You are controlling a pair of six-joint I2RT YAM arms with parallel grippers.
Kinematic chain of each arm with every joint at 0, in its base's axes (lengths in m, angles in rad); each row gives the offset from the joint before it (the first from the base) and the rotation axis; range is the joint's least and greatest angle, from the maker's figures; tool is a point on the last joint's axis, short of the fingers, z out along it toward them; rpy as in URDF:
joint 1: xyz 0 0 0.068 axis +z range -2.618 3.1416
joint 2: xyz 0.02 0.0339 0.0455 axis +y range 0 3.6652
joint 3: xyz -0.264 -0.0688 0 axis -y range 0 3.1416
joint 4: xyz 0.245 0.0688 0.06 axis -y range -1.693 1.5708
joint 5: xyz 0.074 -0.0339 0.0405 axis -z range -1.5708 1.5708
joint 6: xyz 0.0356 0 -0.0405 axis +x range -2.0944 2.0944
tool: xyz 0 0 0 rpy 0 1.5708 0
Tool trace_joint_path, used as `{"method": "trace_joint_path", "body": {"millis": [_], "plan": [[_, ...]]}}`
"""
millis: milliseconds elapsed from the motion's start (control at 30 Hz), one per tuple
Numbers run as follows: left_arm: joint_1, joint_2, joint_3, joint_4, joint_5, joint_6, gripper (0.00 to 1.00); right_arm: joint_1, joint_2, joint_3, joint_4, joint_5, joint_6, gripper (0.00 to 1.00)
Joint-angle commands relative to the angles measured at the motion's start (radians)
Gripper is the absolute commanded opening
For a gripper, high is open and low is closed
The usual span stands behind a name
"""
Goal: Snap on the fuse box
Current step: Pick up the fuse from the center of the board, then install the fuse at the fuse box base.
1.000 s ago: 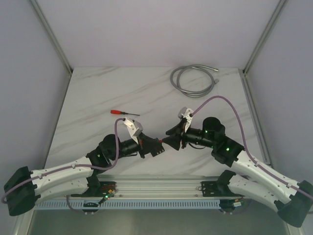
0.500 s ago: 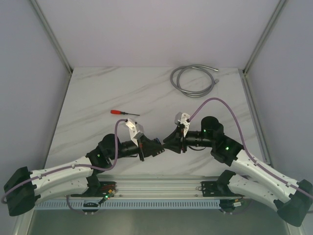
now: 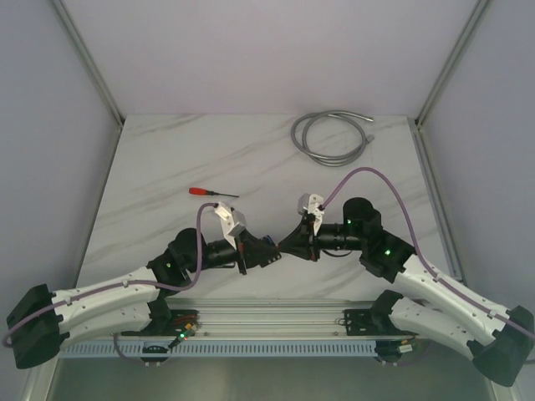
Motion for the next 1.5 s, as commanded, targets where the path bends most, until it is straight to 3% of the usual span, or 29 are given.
{"method": "trace_joint_path", "body": {"millis": [0, 200, 400, 667, 833, 1067, 1467], "plan": [[0.0, -0.016, 0.005, 0.014, -0.094, -0.005, 0.1, 0.002, 0.024, 0.031, -0.01, 0.037, 0.005, 0.0], [0.0, -0.053, -0.022, -0.084, -0.323, -0.07, 0.47, 0.01, 0.087, 0.045, -0.033, 0.175, 0.039, 0.0], [0.001, -0.045, -0.033, -0.269, -0.661, -0.25, 0.62, 0.074, 0.204, 0.069, -0.097, 0.524, 0.106, 0.0], [0.003, -0.036, -0.045, -0.406, -0.833, -0.447, 0.76, 0.178, 0.37, 0.095, -0.102, 0.889, 0.196, 0.0], [0.029, 0.016, -0.04, -0.457, -0.829, -0.539, 0.89, 0.249, 0.491, 0.112, -0.073, 1.045, 0.233, 0.0], [0.101, 0.129, -0.022, -0.459, -0.729, -0.602, 0.99, 0.305, 0.592, 0.12, 0.0, 1.082, 0.259, 0.0], [0.183, 0.188, -0.031, -0.449, -0.624, -0.635, 1.0, 0.321, 0.647, 0.11, 0.045, 1.094, 0.291, 0.0]]}}
